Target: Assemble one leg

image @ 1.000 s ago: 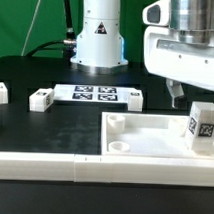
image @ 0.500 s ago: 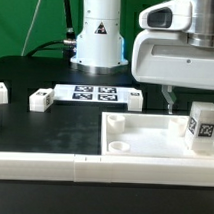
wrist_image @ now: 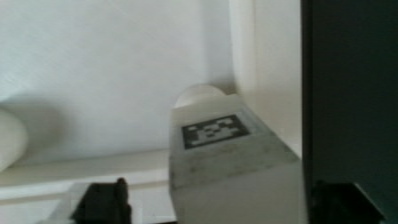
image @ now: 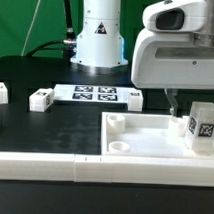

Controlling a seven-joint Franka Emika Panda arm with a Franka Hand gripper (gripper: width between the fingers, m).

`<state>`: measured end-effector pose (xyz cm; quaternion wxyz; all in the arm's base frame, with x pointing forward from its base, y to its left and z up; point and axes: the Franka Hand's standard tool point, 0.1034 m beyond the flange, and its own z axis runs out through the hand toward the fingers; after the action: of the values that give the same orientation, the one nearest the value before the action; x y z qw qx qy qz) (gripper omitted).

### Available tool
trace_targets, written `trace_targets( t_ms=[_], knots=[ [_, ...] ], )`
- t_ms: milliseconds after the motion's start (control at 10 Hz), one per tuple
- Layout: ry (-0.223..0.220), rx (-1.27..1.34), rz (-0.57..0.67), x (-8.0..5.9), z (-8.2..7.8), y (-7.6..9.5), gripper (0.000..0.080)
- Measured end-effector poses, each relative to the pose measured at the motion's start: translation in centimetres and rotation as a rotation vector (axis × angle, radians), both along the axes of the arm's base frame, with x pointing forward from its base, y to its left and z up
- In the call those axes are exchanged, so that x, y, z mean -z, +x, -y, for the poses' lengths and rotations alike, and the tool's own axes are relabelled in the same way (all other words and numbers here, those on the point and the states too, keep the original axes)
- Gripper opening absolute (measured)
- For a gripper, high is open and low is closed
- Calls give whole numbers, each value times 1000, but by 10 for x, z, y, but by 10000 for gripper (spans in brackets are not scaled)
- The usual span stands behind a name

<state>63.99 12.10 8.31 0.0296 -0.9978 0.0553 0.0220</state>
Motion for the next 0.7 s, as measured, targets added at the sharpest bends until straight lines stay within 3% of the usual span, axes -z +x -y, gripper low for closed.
trace_targets(
  t_ms=[200,600,700],
  knots=[
    [0,1,0,0,1,0,290],
    [4,79,-3,0,1,0,291],
    [17,238,-3,1,4,2,291]
  ],
)
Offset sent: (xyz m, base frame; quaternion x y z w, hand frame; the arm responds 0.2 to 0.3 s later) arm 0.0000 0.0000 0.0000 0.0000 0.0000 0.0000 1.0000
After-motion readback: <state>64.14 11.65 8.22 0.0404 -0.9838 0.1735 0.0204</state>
